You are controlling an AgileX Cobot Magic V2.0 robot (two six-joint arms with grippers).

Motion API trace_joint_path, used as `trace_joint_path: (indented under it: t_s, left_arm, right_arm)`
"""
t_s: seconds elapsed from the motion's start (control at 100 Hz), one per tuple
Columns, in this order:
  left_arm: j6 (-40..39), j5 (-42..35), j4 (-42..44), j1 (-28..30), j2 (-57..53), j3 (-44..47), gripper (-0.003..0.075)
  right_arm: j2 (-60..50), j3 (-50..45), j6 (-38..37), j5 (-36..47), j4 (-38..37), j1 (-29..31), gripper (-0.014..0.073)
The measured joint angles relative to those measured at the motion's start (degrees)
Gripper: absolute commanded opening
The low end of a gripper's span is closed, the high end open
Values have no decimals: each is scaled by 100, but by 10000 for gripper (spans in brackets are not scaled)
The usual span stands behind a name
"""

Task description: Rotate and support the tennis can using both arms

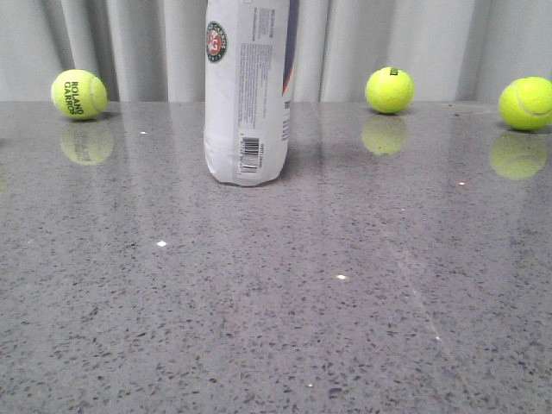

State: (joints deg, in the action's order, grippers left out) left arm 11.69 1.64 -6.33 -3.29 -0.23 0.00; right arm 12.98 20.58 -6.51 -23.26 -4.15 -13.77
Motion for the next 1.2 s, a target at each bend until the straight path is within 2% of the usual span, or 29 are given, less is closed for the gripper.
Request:
trace_joint_path:
  t_s: [0.22,1.2]
  left_arm:
    - [-128,233,38,17,0,0,-20]
    - [-139,258,88,6,0,-6,-20]
  right_arm:
    - [0,0,0,0,0,0,-67]
    - [0,0,0,0,0,0,-67]
